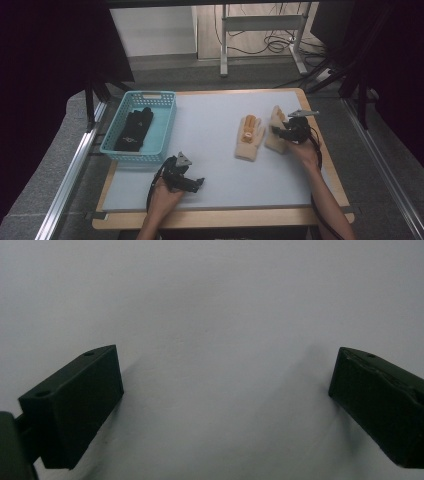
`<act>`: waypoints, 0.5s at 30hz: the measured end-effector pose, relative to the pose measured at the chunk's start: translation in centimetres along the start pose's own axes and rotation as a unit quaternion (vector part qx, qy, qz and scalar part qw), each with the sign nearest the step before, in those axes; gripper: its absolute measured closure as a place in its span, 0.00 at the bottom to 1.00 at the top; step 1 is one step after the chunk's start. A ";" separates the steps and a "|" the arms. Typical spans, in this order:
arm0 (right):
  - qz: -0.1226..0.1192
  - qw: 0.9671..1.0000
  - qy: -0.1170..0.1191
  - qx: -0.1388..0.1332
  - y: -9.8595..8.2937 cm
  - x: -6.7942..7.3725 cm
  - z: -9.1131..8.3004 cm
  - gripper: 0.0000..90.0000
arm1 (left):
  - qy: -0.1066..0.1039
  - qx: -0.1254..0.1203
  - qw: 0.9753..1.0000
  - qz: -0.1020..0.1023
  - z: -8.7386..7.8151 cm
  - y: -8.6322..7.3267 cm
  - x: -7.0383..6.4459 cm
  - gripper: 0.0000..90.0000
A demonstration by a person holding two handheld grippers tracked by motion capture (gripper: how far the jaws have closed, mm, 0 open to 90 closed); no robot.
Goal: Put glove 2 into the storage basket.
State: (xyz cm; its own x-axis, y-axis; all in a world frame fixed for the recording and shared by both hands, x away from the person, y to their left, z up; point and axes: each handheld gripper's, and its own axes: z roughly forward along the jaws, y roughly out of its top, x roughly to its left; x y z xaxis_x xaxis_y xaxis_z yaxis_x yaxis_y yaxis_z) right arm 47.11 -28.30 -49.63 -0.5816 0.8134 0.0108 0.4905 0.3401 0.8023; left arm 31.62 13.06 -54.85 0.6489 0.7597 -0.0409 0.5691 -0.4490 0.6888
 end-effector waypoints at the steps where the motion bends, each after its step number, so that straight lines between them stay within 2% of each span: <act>1: 0.000 1.000 0.010 -0.007 0.0 0.7 -1.1 0.61 | 0.000 0.000 1.000 -0.001 0.0 0.0 0.0 0.01; 2: 0.000 1.000 0.010 -0.007 0.0 0.7 -1.1 0.61 | 0.000 0.000 1.000 -0.001 0.0 0.0 0.0 0.01; 3: -0.006 1.000 0.022 -0.012 0.0 1.6 -2.0 0.61 | 0.000 0.000 1.000 -0.001 0.0 0.0 0.0 0.01; 4: -0.006 1.000 0.022 -0.012 0.0 1.6 -2.0 0.61 | 0.000 0.000 1.000 -0.001 0.0 0.0 0.0 0.01; 6: -0.025 0.999 0.035 -0.012 -0.1 3.5 -3.2 0.61 | 0.002 -0.001 1.000 -0.002 0.0 0.0 0.0 0.02; 7: -0.025 0.999 0.035 -0.012 -0.1 3.5 -3.2 0.61 | 0.002 -0.001 1.000 -0.002 0.0 0.0 0.0 0.01; 8: -0.038 0.998 0.046 -0.013 -0.3 4.9 -4.0 0.60 | 0.009 -0.003 1.000 -0.002 -0.1 0.0 -0.1 0.01; 9: -0.038 0.998 0.046 -0.013 -0.3 4.9 -4.0 0.60 | 0.009 -0.003 1.000 -0.002 -0.1 0.0 -0.1 0.01; 11: -0.044 0.997 0.060 -0.018 -0.3 6.5 -4.8 0.60 | 0.010 -0.003 1.000 -0.001 -0.2 -0.1 0.0 0.01; 12: -0.051 0.995 0.077 -0.026 -0.3 8.1 -5.6 0.60 | 0.011 -0.001 1.000 -0.002 -0.3 -0.1 0.0 0.01; 14: -0.059 0.993 0.094 -0.031 -0.2 9.8 -6.0 0.60 | 0.011 0.001 1.000 -0.008 -0.5 -0.5 0.4 0.00; 15: -0.059 0.993 0.094 -0.031 -0.2 9.8 -6.0 0.60 | 0.011 0.001 1.000 -0.008 -0.5 -0.5 0.4 0.00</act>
State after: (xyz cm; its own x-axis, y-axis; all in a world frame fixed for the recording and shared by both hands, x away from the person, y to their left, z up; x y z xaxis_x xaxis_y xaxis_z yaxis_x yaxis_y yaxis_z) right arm 37.42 -23.16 -46.08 -0.7462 0.6653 0.0213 0.3745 0.3932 0.8397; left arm 31.36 13.84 -54.80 0.6289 0.7767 -0.0351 0.5797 -0.4384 0.6869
